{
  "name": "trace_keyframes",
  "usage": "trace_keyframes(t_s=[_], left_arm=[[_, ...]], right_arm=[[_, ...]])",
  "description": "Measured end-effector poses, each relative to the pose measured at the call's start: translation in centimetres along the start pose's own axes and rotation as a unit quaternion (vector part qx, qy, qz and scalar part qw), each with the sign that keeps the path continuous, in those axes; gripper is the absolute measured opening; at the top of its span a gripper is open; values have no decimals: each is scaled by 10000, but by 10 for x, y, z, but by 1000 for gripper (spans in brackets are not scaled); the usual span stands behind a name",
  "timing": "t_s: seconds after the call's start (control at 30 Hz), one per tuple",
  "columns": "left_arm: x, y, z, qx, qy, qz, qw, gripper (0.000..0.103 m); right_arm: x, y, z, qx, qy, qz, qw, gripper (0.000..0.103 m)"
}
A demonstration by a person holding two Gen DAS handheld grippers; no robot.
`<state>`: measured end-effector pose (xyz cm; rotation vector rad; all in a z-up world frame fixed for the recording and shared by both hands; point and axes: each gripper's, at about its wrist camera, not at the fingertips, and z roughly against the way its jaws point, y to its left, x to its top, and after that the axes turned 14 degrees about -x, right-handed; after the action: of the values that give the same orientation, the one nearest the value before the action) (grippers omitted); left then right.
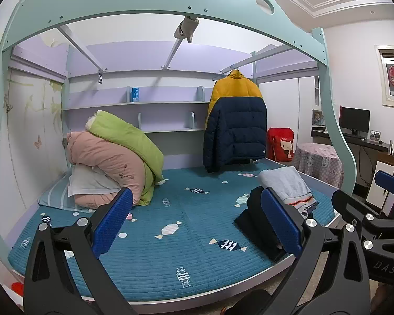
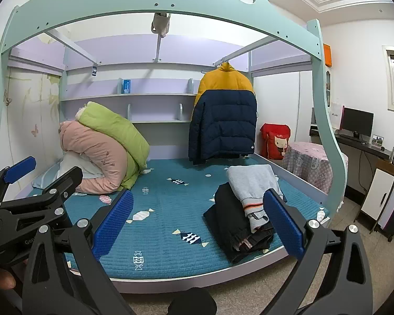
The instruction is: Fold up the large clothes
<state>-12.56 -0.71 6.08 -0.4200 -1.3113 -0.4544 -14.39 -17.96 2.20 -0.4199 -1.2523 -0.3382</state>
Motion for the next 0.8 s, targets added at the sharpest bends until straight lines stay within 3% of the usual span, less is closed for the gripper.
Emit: trace_keyframes(t_s=[0.8], left_arm=[[0, -2, -1, -10, 15, 4, 10000, 98]], right_arm=[[0, -2, 0, -12, 10, -14, 10000, 96]])
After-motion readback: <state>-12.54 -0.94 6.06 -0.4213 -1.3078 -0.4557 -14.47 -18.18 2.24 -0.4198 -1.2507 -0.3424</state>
